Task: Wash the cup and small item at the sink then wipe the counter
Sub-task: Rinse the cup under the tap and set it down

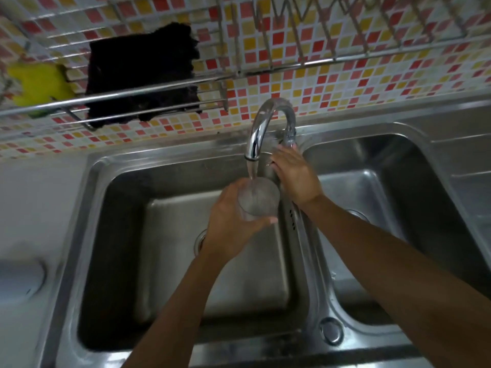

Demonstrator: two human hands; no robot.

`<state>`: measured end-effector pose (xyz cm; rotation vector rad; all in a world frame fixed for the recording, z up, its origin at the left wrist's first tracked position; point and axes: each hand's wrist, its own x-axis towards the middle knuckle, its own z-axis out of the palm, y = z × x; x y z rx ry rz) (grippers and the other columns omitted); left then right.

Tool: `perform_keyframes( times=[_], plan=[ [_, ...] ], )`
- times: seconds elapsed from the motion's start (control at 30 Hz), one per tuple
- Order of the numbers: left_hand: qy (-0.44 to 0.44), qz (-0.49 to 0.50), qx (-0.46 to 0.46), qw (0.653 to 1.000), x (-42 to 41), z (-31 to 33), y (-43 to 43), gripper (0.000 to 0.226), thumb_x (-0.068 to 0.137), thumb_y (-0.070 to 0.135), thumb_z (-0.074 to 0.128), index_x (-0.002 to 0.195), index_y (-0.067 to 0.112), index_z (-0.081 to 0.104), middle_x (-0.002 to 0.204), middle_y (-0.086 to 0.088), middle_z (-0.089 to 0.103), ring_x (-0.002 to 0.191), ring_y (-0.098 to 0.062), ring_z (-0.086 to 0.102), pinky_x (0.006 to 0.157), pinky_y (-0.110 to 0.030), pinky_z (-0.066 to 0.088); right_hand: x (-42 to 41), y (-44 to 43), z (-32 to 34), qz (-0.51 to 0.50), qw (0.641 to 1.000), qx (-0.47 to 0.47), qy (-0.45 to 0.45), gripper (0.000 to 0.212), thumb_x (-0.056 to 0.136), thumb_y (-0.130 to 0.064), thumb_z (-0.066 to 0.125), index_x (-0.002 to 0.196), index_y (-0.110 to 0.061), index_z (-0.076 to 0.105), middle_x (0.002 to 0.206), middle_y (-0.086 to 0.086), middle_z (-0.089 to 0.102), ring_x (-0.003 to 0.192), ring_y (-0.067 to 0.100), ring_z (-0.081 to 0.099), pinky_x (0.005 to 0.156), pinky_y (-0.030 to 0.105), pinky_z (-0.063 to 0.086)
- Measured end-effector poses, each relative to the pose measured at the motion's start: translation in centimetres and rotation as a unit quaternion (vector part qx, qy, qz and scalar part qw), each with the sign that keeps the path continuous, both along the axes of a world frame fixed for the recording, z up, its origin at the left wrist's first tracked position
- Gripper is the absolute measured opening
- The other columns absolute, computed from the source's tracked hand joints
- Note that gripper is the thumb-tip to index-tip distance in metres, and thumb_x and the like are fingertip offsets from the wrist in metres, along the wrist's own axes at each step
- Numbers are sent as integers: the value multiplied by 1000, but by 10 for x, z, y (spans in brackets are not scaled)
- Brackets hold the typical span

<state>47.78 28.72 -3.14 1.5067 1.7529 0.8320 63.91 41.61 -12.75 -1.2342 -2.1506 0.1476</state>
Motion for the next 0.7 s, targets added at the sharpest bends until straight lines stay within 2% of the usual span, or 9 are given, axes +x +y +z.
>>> perform_keyframes(
  times=[0.13, 0.2, 0.27, 0.37, 0.4, 0.5, 0.53, 0.63, 0.7],
  plan=[
    [-15, -17, 9, 1000, 6, 0, 0, 81, 55, 33, 90, 124, 25, 50, 114, 14, 56, 106, -2, 52, 85, -8, 39, 1, 0, 9, 3, 1000, 2, -3, 31, 93, -24, 48, 99, -2, 69, 107, 16, 69, 111, 29, 62, 112, 43, 33],
    [-25, -34, -6, 999, 8, -3, -5, 80, 55, 33, 90, 124, 26, 50, 117, 14, 57, 107, -1, 53, 88, -13, 42, 1, -1, 15, -9, 1000, -25, 10, 36, 92, -31, 46, 97, -4, 69, 106, 14, 70, 107, 27, 64, 106, 42, 42],
    [-51, 2, -19, 999, 6, -7, -8, 76, 55, 32, 90, 121, 29, 53, 115, 17, 58, 105, 1, 54, 86, -12, 44, 2, -2, 22, -21, 999, -39, 31, 35, 91, -38, 51, 92, -7, 69, 99, 9, 71, 96, 22, 67, 89, 34, 52],
    [-74, 71, -16, 995, 3, -10, -3, 69, 56, 29, 90, 113, 36, 51, 107, 22, 57, 97, 6, 55, 72, -1, 43, 3, 0, 32, -45, 995, -57, 69, 32, 84, -44, 65, 82, -12, 68, 79, 2, 69, 69, 14, 63, 65, 20, 46],
    [-71, 76, -11, 994, 4, -10, 0, 69, 56, 29, 90, 113, 37, 51, 108, 20, 57, 97, 4, 55, 73, -3, 44, 3, 1, 34, -64, 991, -75, 89, 32, 84, -46, 66, 81, -14, 69, 76, 1, 68, 65, 13, 62, 63, 19, 45],
    [-47, 45, -3, 998, 12, -12, 5, 73, 57, 27, 90, 119, 29, 52, 116, 10, 58, 105, -7, 56, 88, -27, 51, 4, 4, 36, -107, 983, -83, 125, 31, 86, -46, 63, 85, -16, 71, 76, 2, 71, 66, 15, 65, 65, 21, 47],
    [-42, 25, -9, 999, 14, -12, 4, 75, 57, 27, 89, 122, 27, 51, 118, 10, 57, 107, -7, 54, 91, -29, 50, 4, 4, 35, -107, 984, -77, 123, 33, 87, -46, 62, 86, -15, 71, 76, 3, 71, 66, 16, 66, 65, 25, 50],
    [-41, -10, -44, 998, 14, -14, -12, 71, 60, 29, 88, 117, 35, 46, 113, 24, 52, 103, 10, 49, 82, -4, 42, 4, 5, 33, -104, 984, -83, 119, 38, 90, -49, 57, 85, -13, 69, 74, 5, 70, 64, 19, 65, 65, 34, 54],
    [-51, 19, -43, 998, 9, -21, -23, 71, 59, 30, 88, 117, 37, 47, 112, 24, 53, 102, 8, 51, 77, -5, 41, 4, 4, 33, -112, 982, -90, 120, 37, 90, -47, 57, 85, -13, 69, 74, 6, 69, 64, 19, 64, 65, 34, 54]
  ],
)
